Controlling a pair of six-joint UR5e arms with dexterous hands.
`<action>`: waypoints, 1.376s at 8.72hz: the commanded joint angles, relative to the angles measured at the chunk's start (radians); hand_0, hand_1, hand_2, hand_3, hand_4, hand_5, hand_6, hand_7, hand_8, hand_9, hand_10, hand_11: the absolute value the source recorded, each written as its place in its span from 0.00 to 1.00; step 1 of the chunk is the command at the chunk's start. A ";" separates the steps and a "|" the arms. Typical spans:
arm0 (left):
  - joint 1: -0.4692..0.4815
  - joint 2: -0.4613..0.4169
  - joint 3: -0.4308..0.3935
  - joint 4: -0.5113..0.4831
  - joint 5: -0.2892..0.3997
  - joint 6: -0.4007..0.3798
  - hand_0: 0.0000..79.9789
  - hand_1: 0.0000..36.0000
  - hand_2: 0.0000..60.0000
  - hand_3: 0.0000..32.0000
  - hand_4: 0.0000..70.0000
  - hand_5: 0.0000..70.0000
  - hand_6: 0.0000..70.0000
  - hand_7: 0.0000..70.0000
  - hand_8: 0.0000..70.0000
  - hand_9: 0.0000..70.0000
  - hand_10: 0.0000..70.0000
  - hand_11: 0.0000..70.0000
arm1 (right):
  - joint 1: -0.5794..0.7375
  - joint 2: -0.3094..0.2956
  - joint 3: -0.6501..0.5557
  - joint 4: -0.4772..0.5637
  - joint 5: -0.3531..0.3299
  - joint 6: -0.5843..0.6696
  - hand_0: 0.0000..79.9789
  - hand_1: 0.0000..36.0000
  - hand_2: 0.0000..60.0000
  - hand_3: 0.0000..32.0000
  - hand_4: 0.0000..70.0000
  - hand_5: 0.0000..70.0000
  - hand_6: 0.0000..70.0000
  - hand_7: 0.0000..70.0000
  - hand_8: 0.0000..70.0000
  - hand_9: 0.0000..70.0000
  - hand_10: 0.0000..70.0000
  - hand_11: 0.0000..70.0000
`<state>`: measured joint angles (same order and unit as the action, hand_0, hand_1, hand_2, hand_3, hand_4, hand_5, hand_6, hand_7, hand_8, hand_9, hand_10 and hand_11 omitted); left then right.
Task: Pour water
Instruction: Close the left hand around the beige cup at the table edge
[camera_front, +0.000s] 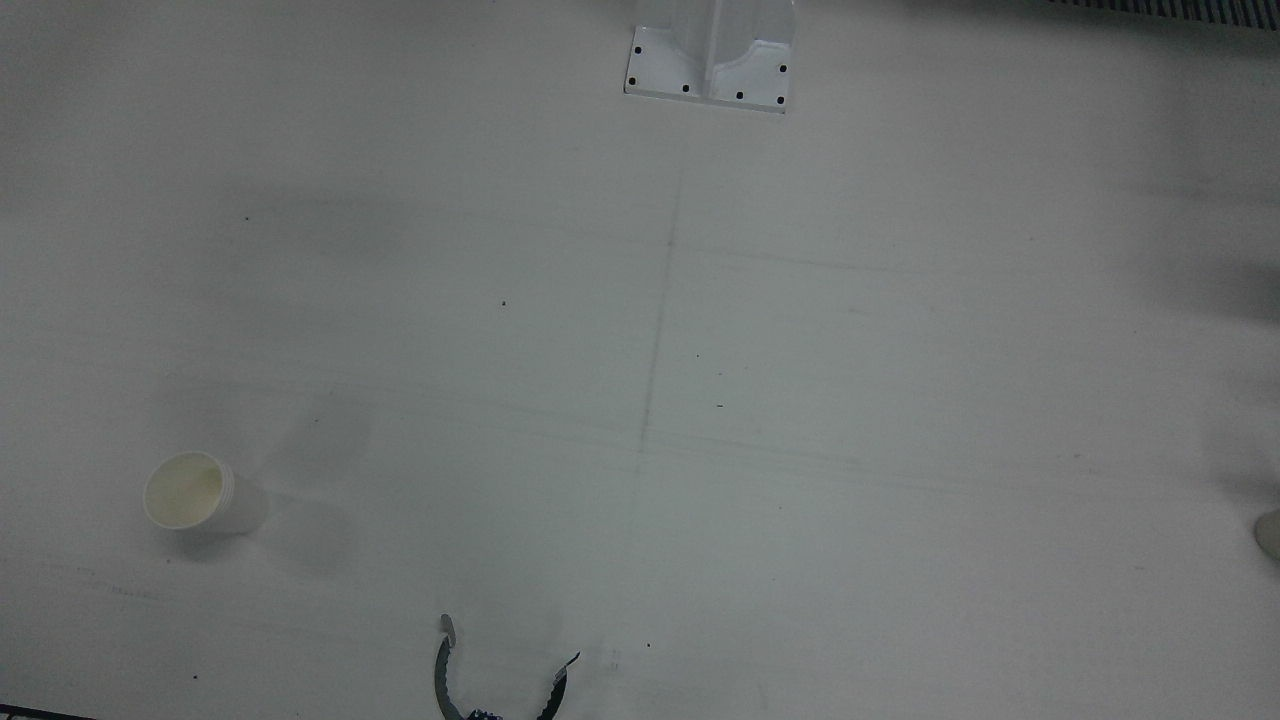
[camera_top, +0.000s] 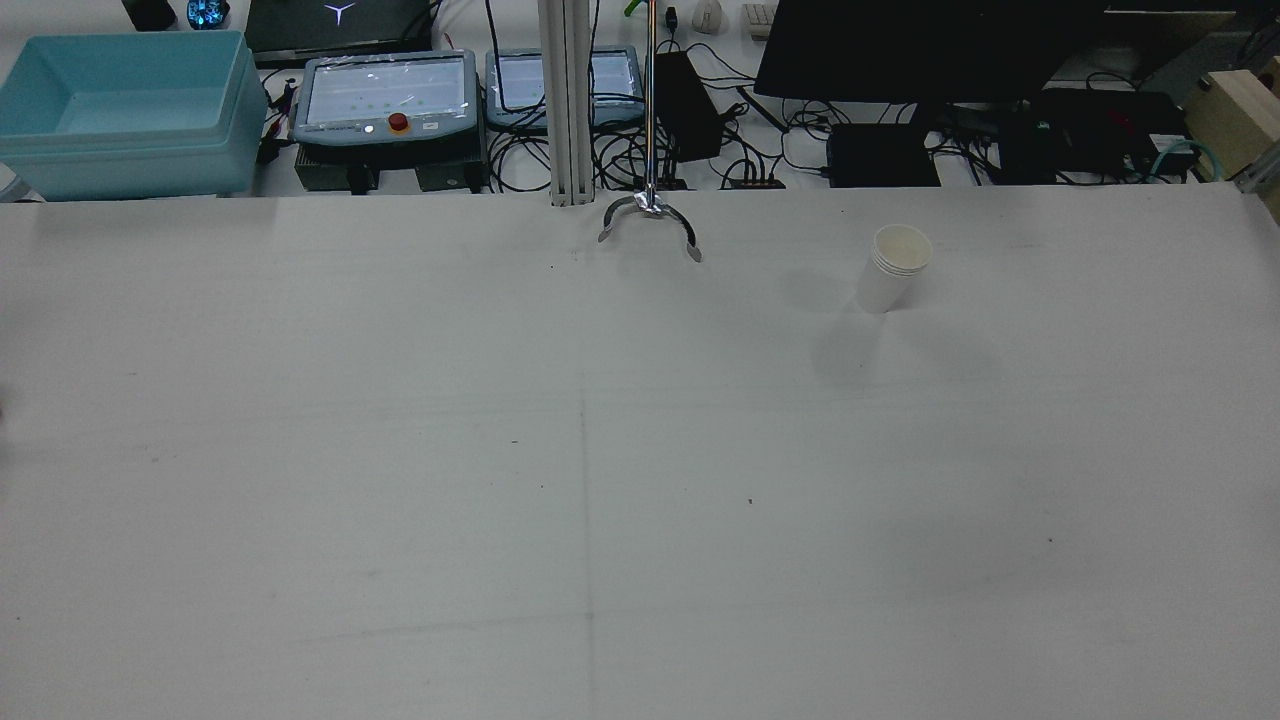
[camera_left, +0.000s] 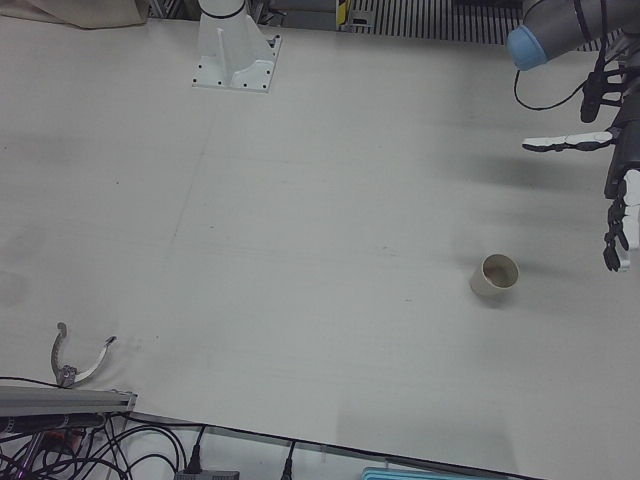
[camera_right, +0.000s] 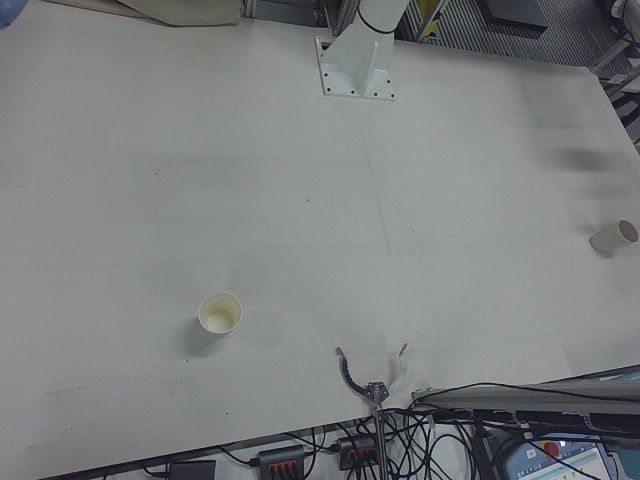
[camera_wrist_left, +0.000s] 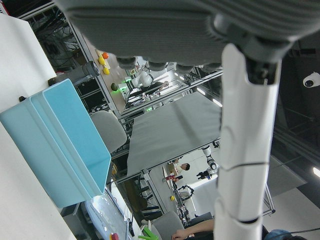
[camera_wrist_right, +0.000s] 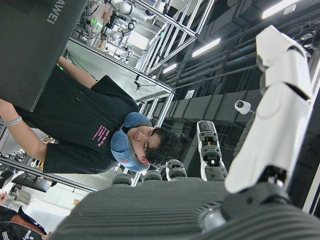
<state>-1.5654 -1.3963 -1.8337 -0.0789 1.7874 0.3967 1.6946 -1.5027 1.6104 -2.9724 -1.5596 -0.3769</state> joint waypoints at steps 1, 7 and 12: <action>0.045 -0.033 0.184 -0.150 -0.071 0.017 0.80 0.62 0.00 0.14 0.00 0.00 0.00 0.00 0.00 0.00 0.00 0.04 | -0.019 0.007 -0.012 -0.023 0.000 -0.007 0.58 0.45 0.38 0.11 0.12 0.17 0.03 0.13 0.00 0.00 0.00 0.00; 0.181 -0.043 0.471 -0.433 -0.120 0.126 0.75 0.61 0.00 0.15 0.00 0.00 0.00 0.01 0.00 0.00 0.00 0.05 | -0.009 -0.022 -0.040 -0.025 0.000 -0.008 0.57 0.42 0.36 0.11 0.13 0.18 0.03 0.12 0.00 0.00 0.00 0.00; 0.235 -0.102 0.623 -0.536 -0.184 0.182 0.72 0.60 0.00 0.14 0.00 0.00 0.00 0.01 0.00 0.00 0.01 0.05 | -0.006 -0.056 -0.040 -0.025 -0.002 -0.010 0.57 0.41 0.37 0.08 0.15 0.19 0.04 0.12 0.00 0.00 0.00 0.00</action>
<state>-1.3644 -1.4870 -1.2507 -0.5818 1.6397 0.5526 1.6869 -1.5476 1.5701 -2.9974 -1.5615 -0.3850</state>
